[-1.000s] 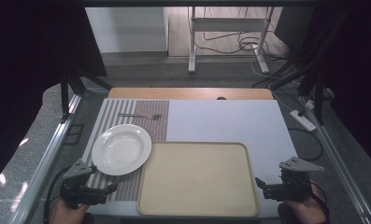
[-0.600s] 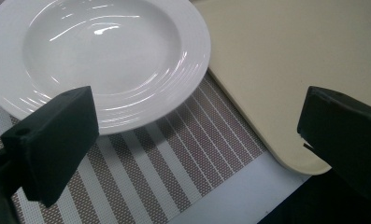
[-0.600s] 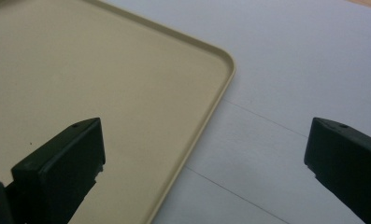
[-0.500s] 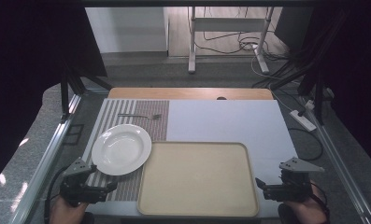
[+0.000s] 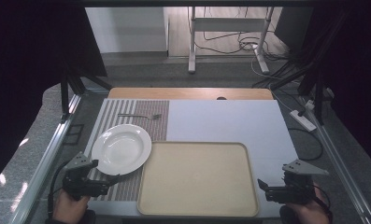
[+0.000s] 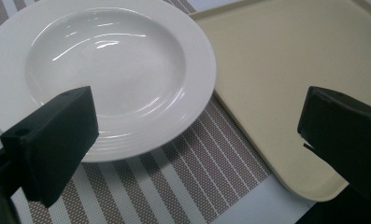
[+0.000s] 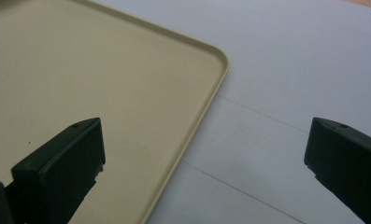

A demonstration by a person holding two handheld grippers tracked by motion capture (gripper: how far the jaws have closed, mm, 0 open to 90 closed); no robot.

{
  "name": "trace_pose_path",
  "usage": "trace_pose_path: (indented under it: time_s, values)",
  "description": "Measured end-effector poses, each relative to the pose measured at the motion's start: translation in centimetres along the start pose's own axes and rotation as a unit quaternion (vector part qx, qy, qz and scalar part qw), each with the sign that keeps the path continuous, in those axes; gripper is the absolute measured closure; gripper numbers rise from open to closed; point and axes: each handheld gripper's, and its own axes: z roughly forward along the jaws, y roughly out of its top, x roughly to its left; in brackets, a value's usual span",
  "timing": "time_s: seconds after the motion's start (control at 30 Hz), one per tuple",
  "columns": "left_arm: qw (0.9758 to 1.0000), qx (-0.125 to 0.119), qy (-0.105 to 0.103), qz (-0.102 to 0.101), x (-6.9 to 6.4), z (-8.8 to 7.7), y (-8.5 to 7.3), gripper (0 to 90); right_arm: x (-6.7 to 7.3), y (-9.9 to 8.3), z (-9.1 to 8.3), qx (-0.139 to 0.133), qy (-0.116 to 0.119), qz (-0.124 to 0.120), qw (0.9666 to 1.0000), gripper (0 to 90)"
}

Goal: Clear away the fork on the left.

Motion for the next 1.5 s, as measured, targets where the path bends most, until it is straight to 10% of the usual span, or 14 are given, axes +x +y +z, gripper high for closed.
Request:
trace_pose_path:
  time_s: [1.5]
  values:
    - [0.9978,0.059,0.011,0.029,4.9,8.8,6.8,0.0,0.0,0.1,0.2,0.011,-0.001,-0.001,0.9999,0.0]
